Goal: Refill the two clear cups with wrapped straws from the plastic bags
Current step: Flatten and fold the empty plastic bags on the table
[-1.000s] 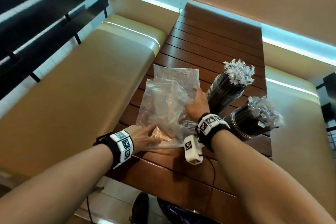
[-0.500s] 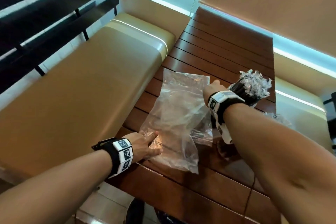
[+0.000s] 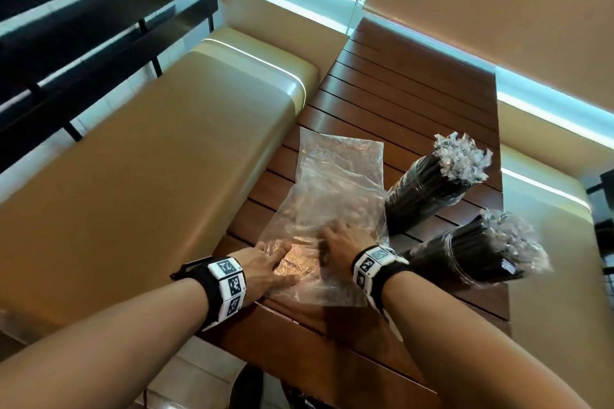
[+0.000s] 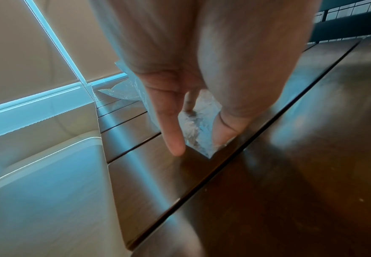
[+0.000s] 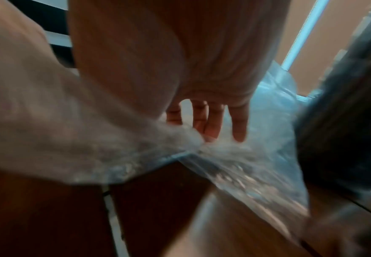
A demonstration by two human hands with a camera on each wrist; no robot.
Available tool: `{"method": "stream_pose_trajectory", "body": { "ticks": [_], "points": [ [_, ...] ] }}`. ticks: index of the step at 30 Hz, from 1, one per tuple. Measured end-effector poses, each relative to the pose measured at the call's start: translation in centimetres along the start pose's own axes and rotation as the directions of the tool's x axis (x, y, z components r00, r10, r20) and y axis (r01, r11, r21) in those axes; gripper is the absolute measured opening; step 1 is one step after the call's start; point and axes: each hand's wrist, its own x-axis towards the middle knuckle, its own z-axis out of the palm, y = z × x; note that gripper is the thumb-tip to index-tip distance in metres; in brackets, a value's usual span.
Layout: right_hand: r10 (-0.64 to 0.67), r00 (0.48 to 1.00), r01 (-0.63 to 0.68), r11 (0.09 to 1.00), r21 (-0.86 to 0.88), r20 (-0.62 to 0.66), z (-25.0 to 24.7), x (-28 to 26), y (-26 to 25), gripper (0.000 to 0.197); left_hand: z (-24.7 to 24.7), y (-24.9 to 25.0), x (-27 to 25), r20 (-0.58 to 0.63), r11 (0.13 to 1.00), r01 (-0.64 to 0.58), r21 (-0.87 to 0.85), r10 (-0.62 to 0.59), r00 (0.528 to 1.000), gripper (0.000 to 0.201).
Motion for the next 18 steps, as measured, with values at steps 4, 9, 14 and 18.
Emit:
{"method": "stream_pose_trajectory", "body": {
  "ticks": [4, 9, 14, 18],
  "points": [
    [0.071, 0.986, -0.081, 0.995, -0.062, -0.153, 0.1, -1.5, 1.4, 0.047, 0.9, -0.3, 0.4, -0.045, 1.0, 0.011, -0.009, -0.012, 0.999, 0.085],
    [-0.266, 0.954, 0.282, 0.953, 0.113, -0.14, 1.9, -7.2, -3.3, 0.06, 0.7, 0.0, 0.6, -0.117, 0.999, 0.03, -0.035, -0.034, 0.993, 0.08],
    [-0.179, 0.978, 0.187, 0.979, 0.076, -0.102, 4.1, -8.0, -3.3, 0.041, 0.5, 0.4, 0.2, -0.173, 0.996, 0.088, -0.023, -0.09, 0.981, 0.072],
    [0.006, 0.983, 0.047, 0.957, 0.286, -0.182, 5.6, -8.3, -2.3, 0.033, 2.1, 0.4, -0.6, -0.212, 0.992, 0.108, -0.059, -0.118, 0.97, 0.061]
  ]
}}
